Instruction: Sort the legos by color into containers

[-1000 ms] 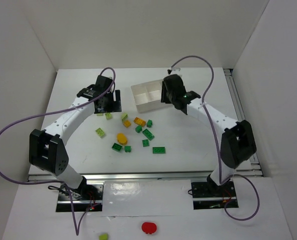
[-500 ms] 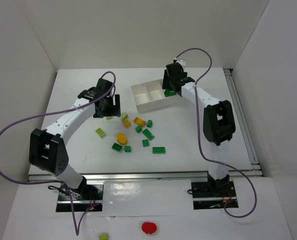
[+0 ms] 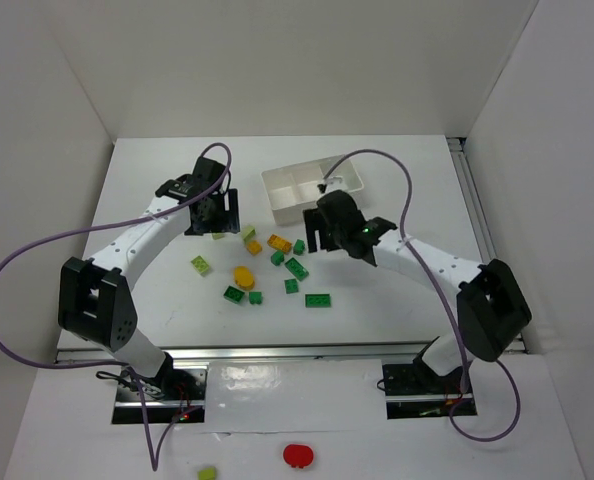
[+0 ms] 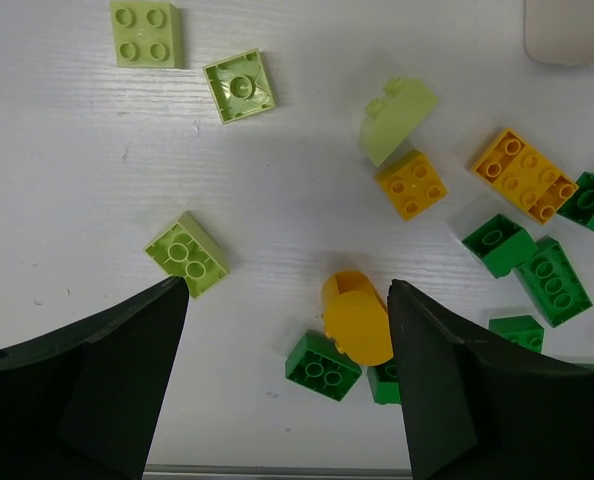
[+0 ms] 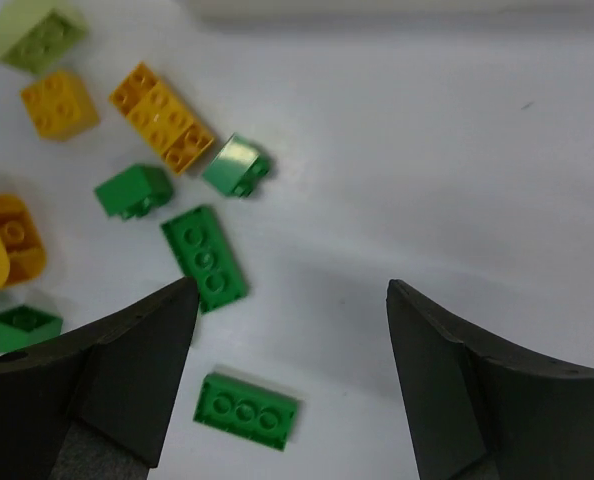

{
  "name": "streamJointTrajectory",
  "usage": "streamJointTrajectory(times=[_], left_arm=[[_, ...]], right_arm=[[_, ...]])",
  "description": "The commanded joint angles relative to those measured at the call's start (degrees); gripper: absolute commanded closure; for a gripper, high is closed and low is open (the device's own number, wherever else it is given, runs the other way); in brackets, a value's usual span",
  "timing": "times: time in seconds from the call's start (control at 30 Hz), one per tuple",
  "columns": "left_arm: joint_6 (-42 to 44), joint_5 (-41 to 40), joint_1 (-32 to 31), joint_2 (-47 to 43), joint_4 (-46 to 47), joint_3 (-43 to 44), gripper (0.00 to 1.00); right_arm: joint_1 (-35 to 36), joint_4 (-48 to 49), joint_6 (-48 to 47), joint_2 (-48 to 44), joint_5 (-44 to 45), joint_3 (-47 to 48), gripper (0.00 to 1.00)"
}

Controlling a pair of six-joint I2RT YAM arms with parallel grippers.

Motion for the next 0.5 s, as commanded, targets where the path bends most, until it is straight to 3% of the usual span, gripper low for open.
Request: streamJointTrajectory(times=[0.0, 0.23, 0.47], left_arm=[[-1.12, -1.48, 0.15, -0.94, -0.59, 1.80, 0.10], [-1.65, 0.10, 0.15, 0.12, -0.59, 2.94, 0.10], [-1.13, 0.10, 0.15, -0.41, -0.59, 2.94, 0.10]], right_arm=[[3.82, 0.94, 1.20, 1.53, -3.05, -2.06, 0.16], [4.98, 5.69, 2.97, 10.93, -4.46, 3.55, 0.13], [4.98, 4.99, 4.72, 21.22, -2.97, 9.98, 0.26]])
